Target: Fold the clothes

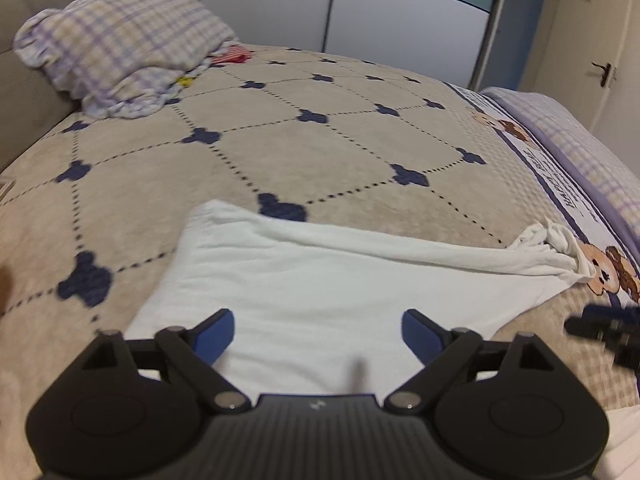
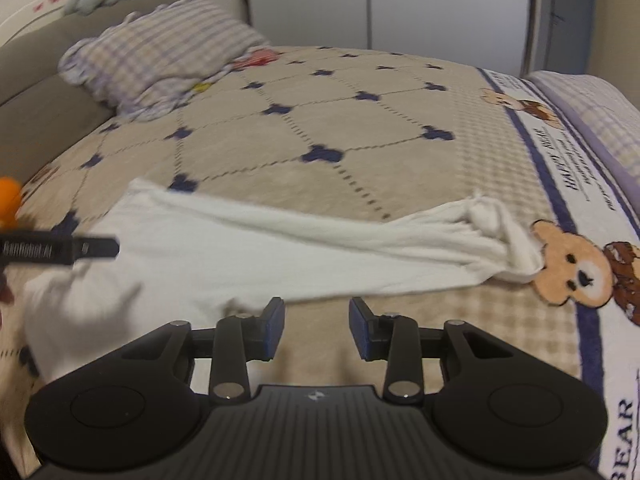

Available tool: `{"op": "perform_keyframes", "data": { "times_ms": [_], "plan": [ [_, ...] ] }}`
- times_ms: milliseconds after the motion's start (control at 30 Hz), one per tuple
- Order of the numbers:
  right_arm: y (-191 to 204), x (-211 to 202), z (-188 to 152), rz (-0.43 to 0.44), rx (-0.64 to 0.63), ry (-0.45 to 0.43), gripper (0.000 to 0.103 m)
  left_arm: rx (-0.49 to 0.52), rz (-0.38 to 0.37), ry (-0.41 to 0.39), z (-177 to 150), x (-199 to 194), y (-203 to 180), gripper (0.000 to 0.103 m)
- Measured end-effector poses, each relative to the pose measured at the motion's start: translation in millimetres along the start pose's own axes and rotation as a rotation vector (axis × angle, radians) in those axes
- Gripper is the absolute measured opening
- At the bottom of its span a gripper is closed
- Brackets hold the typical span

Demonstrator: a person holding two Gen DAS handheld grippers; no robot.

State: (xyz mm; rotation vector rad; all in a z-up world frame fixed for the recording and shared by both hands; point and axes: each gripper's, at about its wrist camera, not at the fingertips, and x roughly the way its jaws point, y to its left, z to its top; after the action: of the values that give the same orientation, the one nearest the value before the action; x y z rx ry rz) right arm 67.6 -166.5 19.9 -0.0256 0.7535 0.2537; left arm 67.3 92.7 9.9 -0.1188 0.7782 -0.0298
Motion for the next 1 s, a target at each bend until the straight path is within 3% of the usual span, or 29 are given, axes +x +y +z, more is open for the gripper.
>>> {"op": "perform_keyframes", "data": {
  "times_ms": [133,300,467,667,767,800,833,867,1000],
  "plan": [
    [-23.4,6.1,16.7,-0.044,0.020,-0.034,0.050,0.038,-0.059,0.018,4.0,19.1,-13.7,0.099],
    [-68.0,13.5,28.3,-0.100,0.112,-0.061,0.051,0.040,-0.104,0.013,8.9,41.6,-24.6,0.099],
    [-112.3,26.5,34.0,-0.173,0.214,-0.050,0.050,0.068,-0.060,-0.007,14.2,60.2,-32.1,0.099],
    [-131.7,53.0,27.7,-0.233,0.201,-0.022,0.049,0.068,-0.051,0.021,13.6,76.9,-31.7,0.099],
    [-136.8,65.1,24.1,-0.244,0.183,0.002,0.042,0.110,-0.035,0.024,9.0,80.7,-35.0,0.099],
    [-140.1,68.2,22.6,-0.245,0.186,0.006,0.032,0.128,-0.029,0.021,7.8,80.9,-36.5,0.099],
    [-144.4,71.1,20.8,-0.243,0.191,0.010,0.014,0.144,-0.024,0.018,6.8,81.1,-37.6,0.099],
    [-149.5,70.5,19.9,-0.246,0.213,0.004,0.006,0.155,-0.019,0.014,5.9,81.3,-38.4,0.099],
    [-171.8,51.1,22.2,-0.248,0.340,-0.074,0.006,0.175,-0.009,0.008,4.7,83.8,-39.5,0.099]
  ]
}}
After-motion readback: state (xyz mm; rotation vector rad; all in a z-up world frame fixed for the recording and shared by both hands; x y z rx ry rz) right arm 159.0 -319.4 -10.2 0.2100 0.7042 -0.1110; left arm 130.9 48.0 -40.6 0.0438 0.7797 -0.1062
